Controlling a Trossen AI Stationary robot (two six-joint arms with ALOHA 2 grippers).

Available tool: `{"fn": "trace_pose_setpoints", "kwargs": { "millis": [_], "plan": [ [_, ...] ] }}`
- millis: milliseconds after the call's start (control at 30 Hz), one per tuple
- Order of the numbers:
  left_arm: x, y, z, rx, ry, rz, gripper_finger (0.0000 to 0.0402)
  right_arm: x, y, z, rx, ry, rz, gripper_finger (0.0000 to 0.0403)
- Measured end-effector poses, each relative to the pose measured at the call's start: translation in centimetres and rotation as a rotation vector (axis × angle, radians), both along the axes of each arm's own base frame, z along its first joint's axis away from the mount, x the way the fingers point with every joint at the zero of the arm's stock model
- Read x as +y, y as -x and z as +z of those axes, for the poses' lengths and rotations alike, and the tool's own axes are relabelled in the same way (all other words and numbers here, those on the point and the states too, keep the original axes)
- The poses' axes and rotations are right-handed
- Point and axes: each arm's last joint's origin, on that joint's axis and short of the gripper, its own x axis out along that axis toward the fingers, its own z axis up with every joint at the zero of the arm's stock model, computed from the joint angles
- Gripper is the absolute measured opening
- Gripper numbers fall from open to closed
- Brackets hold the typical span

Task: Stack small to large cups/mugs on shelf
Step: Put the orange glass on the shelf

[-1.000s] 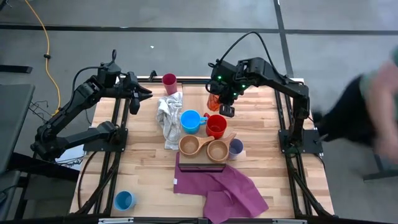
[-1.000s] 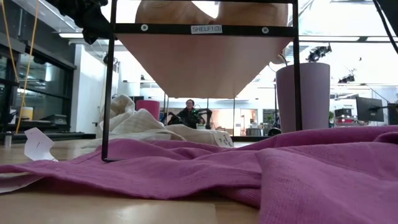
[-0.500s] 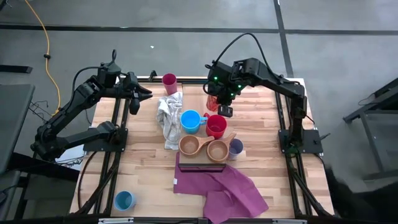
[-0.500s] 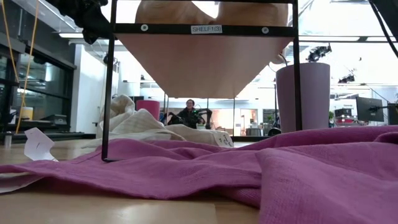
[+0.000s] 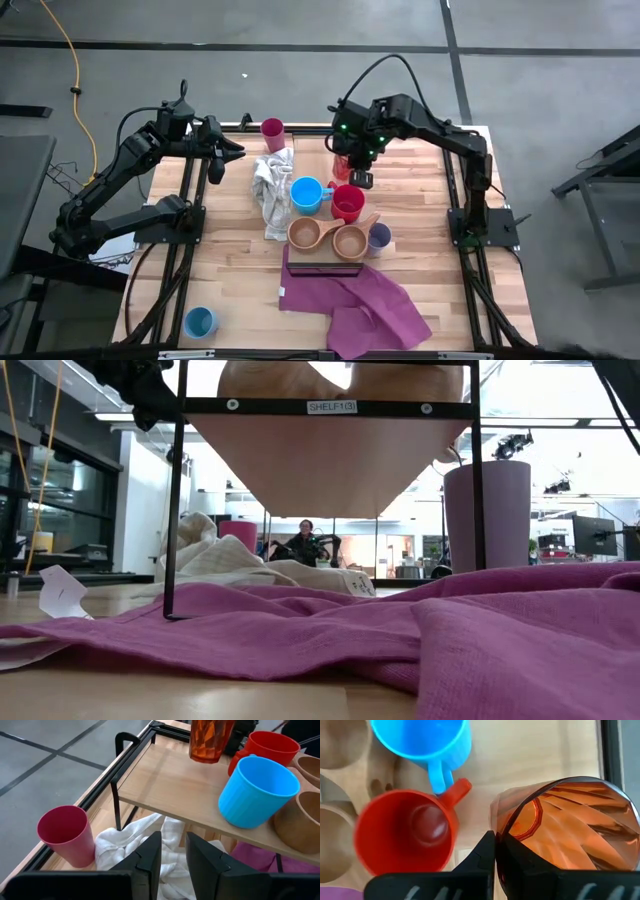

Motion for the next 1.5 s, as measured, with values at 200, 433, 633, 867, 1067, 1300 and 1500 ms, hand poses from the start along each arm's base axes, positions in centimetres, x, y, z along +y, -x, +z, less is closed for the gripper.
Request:
{"fn": "trace_pose_setpoints", "kwargs": {
  "millis": [200,433,633,867,1067,1300,1500],
  "plan": [
    [0.0,0.0,0.0,0.000,0.000,0.000,0.0076,-0.1,-0.2,-1.4,0.056,-0.011,0.003,0.0000],
    [0.0,0.0,0.0,0.002,-0.005,-0.003,0.0076,0.3,-0.3,-1.4,0.048,-0.039,0.022,0.0000],
    [0.0,0.0,0.0,0.003,-0.008,-0.004,0.0076,0.5,-0.5,-1.3,0.037,-0.036,0.032,0.0000],
    [0.0,0.0,0.0,0.003,-0.011,-0.005,0.0076,0.7,-0.9,-1.3,0.009,-0.025,0.057,0.0000],
    [0.0,0.0,0.0,0.002,-0.011,-0.005,0.0076,0.7,-1.1,-1.5,0.015,-0.024,0.059,0.0000],
    [0.0,0.0,0.0,0.002,-0.011,-0.005,0.0076,0.7,-1.1,-1.5,0.014,-0.022,0.066,0.0000],
    [0.0,0.0,0.0,0.002,-0.012,-0.005,0.0076,0.7,-1.2,-1.5,0.006,-0.020,0.066,0.0000]
  ]
}}
